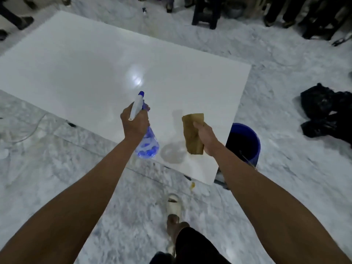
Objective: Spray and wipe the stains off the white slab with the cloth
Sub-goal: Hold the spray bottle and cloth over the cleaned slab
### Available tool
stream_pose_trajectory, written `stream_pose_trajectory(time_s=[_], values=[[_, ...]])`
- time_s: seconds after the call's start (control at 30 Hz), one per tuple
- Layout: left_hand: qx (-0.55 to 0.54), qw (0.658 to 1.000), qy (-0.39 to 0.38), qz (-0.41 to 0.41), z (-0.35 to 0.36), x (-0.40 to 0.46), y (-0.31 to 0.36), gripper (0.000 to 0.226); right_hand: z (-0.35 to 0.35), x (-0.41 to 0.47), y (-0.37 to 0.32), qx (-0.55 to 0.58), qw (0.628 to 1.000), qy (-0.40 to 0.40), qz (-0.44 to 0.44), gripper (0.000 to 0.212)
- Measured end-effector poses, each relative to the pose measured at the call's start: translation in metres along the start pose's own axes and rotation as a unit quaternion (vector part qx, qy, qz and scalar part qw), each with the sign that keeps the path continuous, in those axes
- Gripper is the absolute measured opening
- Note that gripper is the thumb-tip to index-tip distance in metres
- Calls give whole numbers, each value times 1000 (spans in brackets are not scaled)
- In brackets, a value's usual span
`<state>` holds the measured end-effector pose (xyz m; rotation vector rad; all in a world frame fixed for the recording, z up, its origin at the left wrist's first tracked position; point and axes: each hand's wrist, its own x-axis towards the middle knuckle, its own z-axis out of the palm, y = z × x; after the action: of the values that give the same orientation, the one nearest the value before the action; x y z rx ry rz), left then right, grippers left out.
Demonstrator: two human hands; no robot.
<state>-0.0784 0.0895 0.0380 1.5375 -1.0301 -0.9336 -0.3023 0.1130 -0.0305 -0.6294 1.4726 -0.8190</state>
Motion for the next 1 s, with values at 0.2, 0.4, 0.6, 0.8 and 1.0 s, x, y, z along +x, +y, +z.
stream_pose_trajectory(time_s=[0.2,0.4,0.6,0.8,1.0], values=[[20,997,-59,51,40,53,-28,21,-12,16,4,-128,977,115,-122,20],[38,984,-121,123,45,66,-64,25,10,17,38,-435,817,254,-282,44],[16,970,-167,177,36,63,-83,29,56,15,127,-610,774,120,-118,67],[-11,962,-205,179,25,54,-81,25,46,15,133,-654,739,98,-131,64],[18,963,-195,187,24,51,-75,33,45,12,122,-671,731,70,-99,61]])
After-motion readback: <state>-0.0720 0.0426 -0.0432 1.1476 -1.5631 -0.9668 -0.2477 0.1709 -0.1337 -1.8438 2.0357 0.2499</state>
